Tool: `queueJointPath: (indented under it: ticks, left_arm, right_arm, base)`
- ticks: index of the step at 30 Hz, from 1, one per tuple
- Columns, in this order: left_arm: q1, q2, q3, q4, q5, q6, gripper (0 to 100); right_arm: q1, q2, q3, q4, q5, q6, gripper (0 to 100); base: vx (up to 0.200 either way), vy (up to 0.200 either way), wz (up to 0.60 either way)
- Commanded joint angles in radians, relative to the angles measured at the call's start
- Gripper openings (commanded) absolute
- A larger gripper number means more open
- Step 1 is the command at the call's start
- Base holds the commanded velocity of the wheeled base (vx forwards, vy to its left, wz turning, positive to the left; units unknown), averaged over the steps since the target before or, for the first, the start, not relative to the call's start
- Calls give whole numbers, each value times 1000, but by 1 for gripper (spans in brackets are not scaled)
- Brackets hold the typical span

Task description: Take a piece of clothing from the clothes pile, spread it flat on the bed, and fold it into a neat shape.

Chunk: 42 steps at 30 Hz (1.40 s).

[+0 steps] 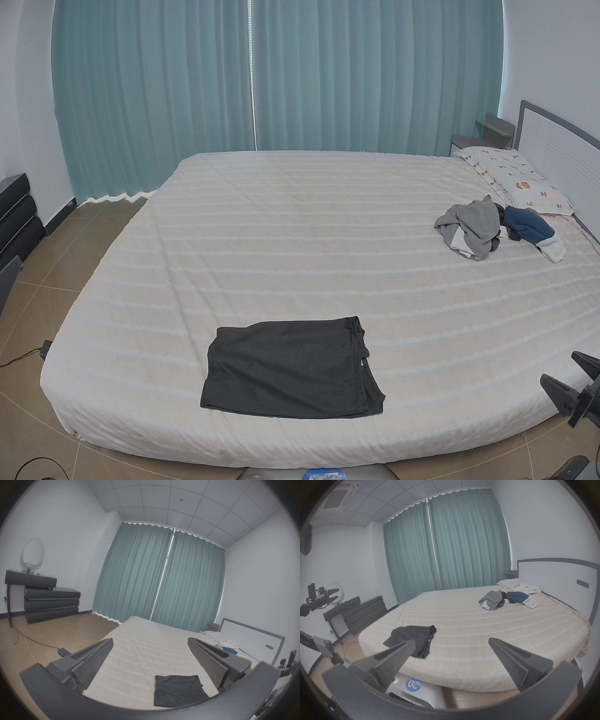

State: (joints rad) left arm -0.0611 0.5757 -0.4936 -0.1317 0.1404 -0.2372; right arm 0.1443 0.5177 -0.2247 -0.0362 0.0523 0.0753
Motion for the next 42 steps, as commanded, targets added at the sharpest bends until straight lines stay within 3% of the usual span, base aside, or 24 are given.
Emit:
queueJointPath:
  ticks: [1,7,11,15,20,26,29,31,37,40,42]
  left_arm:
    - [30,-416,17,245,65,156,100]
    - [46,-510,24,376,59,157,100]
    - [60,-563,32,391,56,182,100]
    - [61,-571,38,392,67,190,100]
    - [63,-571,53,392,67,199,100]
    - [83,-544,46,385,114,197,100]
    - [78,-557,79,389,108,202,100]
    - [75,-570,110,385,103,202,100]
    - [66,-576,218,305,99,223,100]
    - [66,-576,320,164,96,225,100]
    - [66,-576,405,49,93,228,100]
  right_arm:
    - [-35,-415,-205,384,-6,-115,100]
    - [-37,-415,-194,380,-28,-120,100]
    - [-37,-415,-205,380,-100,-123,100]
    - [-37,-415,-208,383,-229,-117,100]
    - [-54,-401,-285,430,-275,-127,100]
    - [-147,-432,-309,584,-247,-129,100]
    - [-147,-515,-268,618,-121,-160,100]
    - [-147,-516,-236,604,-75,-167,100]
    - [-147,-515,-205,545,-68,-164,100]
    - [-147,-516,-127,456,-71,-161,100]
    - [-147,-516,-30,323,-77,-161,100]
  base:
    - [0,0,0]
    - [0,0,0]
    - [0,0,0]
    - [0,0,0]
    - [0,0,0]
    - [0,0,0]
    - [0,0,0]
    - [0,0,0]
    - [0,0,0]
    - [0,0,0]
    - [0,0,0]
